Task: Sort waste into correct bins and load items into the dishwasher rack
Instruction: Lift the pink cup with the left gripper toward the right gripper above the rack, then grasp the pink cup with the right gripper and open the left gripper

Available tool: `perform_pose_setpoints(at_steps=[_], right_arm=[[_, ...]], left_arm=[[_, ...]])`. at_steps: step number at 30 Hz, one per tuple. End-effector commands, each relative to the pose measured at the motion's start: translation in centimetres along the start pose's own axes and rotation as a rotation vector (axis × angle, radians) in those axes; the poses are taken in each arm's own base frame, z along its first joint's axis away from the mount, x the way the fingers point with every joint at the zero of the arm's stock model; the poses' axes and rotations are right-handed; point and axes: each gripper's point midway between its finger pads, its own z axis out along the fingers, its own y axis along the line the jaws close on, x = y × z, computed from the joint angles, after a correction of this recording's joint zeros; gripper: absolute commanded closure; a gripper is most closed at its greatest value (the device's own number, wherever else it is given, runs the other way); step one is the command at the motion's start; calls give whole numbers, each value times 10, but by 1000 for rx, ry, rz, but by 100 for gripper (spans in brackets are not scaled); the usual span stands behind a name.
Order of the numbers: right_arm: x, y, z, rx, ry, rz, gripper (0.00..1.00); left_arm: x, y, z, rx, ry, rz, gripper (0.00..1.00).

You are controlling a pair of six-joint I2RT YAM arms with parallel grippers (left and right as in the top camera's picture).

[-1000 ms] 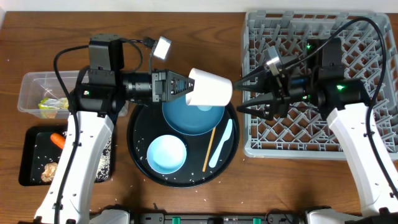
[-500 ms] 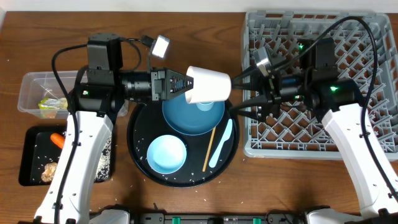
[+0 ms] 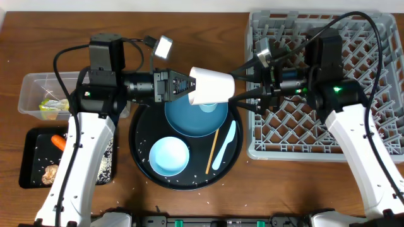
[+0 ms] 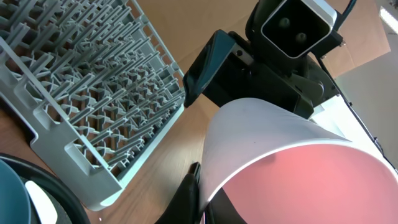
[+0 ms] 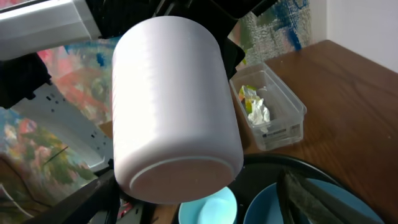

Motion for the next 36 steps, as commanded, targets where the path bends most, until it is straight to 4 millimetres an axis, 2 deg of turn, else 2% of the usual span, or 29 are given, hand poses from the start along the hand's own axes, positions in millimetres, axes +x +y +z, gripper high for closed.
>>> perform_pose_setpoints(at_steps=[1,5,9,14,21,25,28,31,34,36], right_arm=[[6,-2,15,-27,21,29,23],[7,4,30,-108,20,-8,22],[2,12,34,-184,0,-56,23],[2,10,30,-176,-5,-49,26],[-7,20,17,-251,-43,-99,31],[-8,16,13,-239,-47,-86,35],[-8,16,13,-239,-46,-79,42],[-8,16,13,-239,-46,-80,57],[-8,16,13,-239,-46,-80,60],[-8,16,13,-239,-46,-80,67]], left_arm=[[-3,-8,0,24,6,34,94],[-3,-8,0,24,6,33,94],[-3,-8,0,24,6,33,94],[-3,-8,0,24,6,34,94],[-1,-7,0,23,9,21,94],[1,-6,0,22,12,8,94],[1,-6,0,22,12,9,94],[1,-6,0,22,12,9,94],[1,-6,0,22,11,8,94],[1,-6,0,22,11,9,94]])
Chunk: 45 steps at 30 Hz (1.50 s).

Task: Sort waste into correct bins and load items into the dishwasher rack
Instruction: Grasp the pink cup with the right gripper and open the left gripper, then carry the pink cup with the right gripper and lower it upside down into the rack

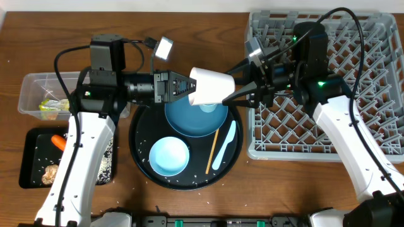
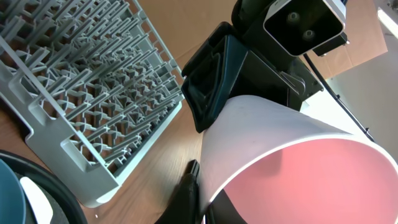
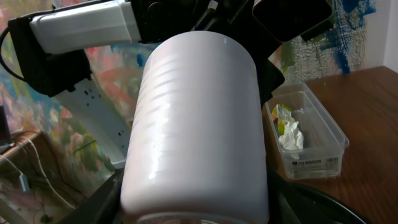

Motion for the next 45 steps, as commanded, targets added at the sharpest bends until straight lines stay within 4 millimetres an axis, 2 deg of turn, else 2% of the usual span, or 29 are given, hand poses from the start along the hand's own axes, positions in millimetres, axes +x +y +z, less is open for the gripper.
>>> perform_pose_setpoints(at_steps=[1,3,6,12,15,22,30,35,41,45], right_arm=[[-2,7,-2,-42,-11,-9,73],[-3,6,-2,-43,-11,-12,78],[-8,6,-2,-43,-12,-13,78],[-30,7,-2,-43,-15,-27,78],[-37,8,-2,-42,-17,-38,79],[-40,9,-3,-41,-18,-37,83],[-48,4,-10,-6,-31,7,82],[-55,-8,-31,68,-65,109,81],[-65,-36,-74,235,-163,260,81],[-64,-56,-105,357,-236,348,82]], left_arm=[[-2,-6,0,15,3,27,94],[-2,-6,0,15,3,27,94],[-1,-5,0,12,3,23,94],[15,26,1,-126,12,-99,94],[21,28,2,-128,28,-91,94],[9,32,-7,-146,-14,-53,94],[-5,75,-34,-381,-106,-71,93],[-10,96,-53,-502,-153,-89,92],[-5,113,-65,-612,-162,-126,93],[-4,116,-67,-635,-162,-133,92]])
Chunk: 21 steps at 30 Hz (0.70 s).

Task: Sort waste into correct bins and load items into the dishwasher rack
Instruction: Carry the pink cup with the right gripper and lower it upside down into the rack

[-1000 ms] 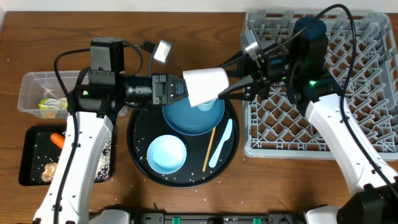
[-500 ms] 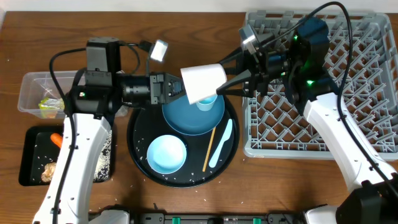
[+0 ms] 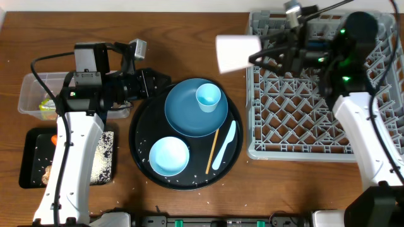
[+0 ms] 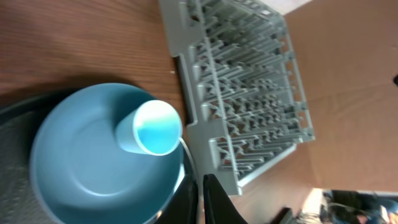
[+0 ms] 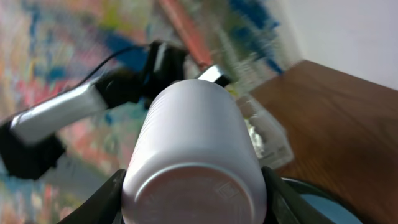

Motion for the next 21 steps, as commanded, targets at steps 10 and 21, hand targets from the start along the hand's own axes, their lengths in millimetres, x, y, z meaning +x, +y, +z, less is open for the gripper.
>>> perform_pose_setpoints(at_steps=[10,21], right_arm=[[6,-84,-83,449,-182,326,86],[70,-107,-127,975,72,423,92]], left_arm=[[-1,15,0,-86,-13,16,93],[9,42,-5,-237,10,-35,93]])
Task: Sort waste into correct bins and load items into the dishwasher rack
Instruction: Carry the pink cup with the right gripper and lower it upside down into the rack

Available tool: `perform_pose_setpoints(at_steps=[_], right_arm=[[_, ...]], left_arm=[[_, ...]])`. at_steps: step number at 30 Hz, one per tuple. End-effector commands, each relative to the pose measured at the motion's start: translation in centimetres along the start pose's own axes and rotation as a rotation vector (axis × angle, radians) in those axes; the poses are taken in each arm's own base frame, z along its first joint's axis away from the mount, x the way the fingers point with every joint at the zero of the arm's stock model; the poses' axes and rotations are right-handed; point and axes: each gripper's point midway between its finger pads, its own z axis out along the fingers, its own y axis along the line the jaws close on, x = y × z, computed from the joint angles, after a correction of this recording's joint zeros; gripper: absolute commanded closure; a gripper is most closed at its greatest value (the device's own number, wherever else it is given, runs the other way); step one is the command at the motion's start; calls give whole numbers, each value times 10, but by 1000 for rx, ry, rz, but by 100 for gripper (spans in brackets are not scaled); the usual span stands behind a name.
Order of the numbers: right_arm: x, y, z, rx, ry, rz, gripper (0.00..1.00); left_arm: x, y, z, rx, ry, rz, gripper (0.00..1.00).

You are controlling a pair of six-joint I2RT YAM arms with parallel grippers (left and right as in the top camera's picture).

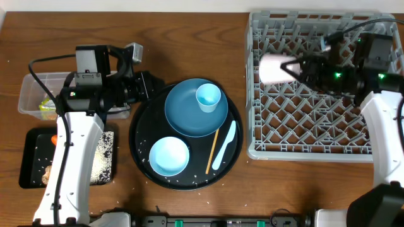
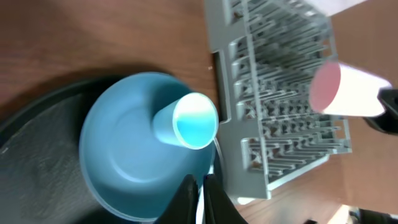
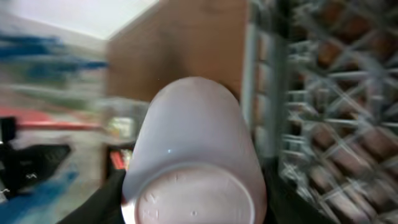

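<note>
A white cup (image 1: 271, 68) with a pink inside (image 2: 344, 91) lies on its side in the air over the left part of the grey dishwasher rack (image 1: 322, 135). My right gripper (image 1: 291, 67) is shut on it, and the cup's base (image 3: 193, 193) fills the right wrist view. My left gripper (image 1: 149, 86) is shut and empty at the left edge of the round black tray (image 1: 140, 148). On the tray are a blue plate (image 1: 186, 113) with a small blue cup (image 1: 208, 96), a light blue bowl (image 1: 168, 156), a chopstick (image 1: 213, 149) and a pale spoon (image 1: 225, 146).
A clear bin (image 1: 35, 85) with wrappers stands at the far left. Below it is a black tray (image 1: 31, 142) with food scraps and a carrot piece. Crumbs lie scattered on the round tray. The rack's upright tines (image 2: 280, 93) fill the right side.
My right gripper has carried the white cup from beside the rack's back left corner to above the rack's left part. The left gripper has hardly moved.
My left gripper first held the white cup over the blue plate with the right gripper's fingers open around it. Then both were at the cup. Later the right gripper alone held it near the rack's corner, the left drawn back; now it hangs over the rack.
</note>
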Motion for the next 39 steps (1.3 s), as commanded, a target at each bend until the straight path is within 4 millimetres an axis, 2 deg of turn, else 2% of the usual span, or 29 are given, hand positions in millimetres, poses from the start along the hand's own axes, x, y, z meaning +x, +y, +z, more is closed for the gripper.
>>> perform_pose_setpoints(at_steps=[1,5,8,13,15,20,30,39], right_arm=[[-18,6,-29,234,-65,-213,93],[-8,18,-46,395,-18,-254,94],[12,26,-53,497,48,-283,96],[50,17,-50,618,177,-250,99],[59,13,-46,625,212,-241,99],[69,0,-38,641,235,-187,99],[88,-36,-8,655,280,-168,99],[89,-47,14,634,261,-220,99]], left_arm=[[4,19,-1,-104,4,0,93],[11,33,-3,-183,26,-26,92],[15,43,-5,-242,35,-38,93],[16,55,-9,-315,34,-44,93],[15,58,-9,-333,25,-41,93],[15,60,-10,-342,25,-40,93],[15,60,-10,-342,27,-42,93],[16,60,-10,-343,29,-43,93]])
